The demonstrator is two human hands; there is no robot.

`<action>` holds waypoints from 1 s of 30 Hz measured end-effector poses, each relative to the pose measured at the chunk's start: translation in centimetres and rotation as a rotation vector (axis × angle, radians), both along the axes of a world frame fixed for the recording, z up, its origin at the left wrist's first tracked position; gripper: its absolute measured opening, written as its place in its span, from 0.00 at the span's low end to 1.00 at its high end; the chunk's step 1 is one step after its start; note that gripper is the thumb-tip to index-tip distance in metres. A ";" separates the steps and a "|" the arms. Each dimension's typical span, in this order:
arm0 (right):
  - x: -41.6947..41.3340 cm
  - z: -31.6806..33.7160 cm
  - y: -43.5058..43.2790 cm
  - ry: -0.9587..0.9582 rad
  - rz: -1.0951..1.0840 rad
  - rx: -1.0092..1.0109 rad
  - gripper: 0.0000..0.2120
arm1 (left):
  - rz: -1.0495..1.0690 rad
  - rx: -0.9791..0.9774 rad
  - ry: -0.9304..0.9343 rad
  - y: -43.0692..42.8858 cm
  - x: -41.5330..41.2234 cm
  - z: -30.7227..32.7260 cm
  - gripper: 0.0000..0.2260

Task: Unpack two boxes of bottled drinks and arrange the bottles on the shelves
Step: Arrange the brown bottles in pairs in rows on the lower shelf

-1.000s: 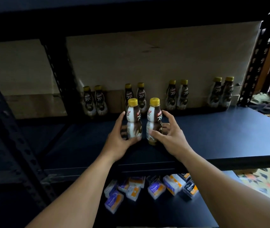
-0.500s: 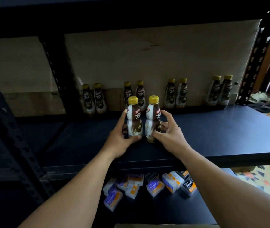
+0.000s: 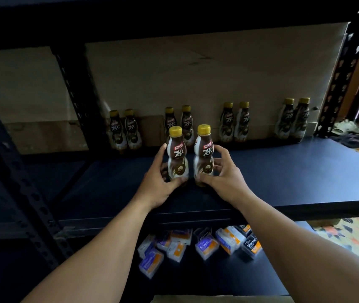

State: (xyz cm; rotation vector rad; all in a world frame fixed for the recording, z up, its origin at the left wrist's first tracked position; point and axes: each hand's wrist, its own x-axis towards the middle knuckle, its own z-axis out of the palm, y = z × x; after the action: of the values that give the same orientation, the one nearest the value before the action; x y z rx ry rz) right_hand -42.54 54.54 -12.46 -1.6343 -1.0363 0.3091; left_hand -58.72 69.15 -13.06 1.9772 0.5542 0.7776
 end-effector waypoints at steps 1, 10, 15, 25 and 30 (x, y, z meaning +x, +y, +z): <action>0.1 -0.1 0.1 -0.003 -0.001 -0.001 0.41 | -0.003 -0.009 -0.002 0.0 0.0 0.0 0.48; 0.2 -0.4 0.3 0.001 0.043 0.001 0.42 | -0.019 0.060 0.014 -0.9 -0.2 0.4 0.45; 0.1 -0.3 0.2 -0.039 0.058 0.015 0.47 | 0.021 0.116 0.066 -1.7 -0.7 1.0 0.51; -0.4 -0.1 0.1 -0.077 0.108 0.039 0.49 | 0.066 0.217 0.120 -2.5 -1.1 1.4 0.46; -0.8 0.0 0.4 -0.178 0.085 -0.042 0.53 | 0.090 0.216 0.114 -2.5 -1.6 1.3 0.47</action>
State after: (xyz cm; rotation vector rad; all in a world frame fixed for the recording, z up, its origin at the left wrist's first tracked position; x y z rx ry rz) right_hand -43.35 54.89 -12.44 -1.6813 -1.2439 0.2462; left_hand -60.28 66.63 -11.77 2.2185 0.6531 0.8122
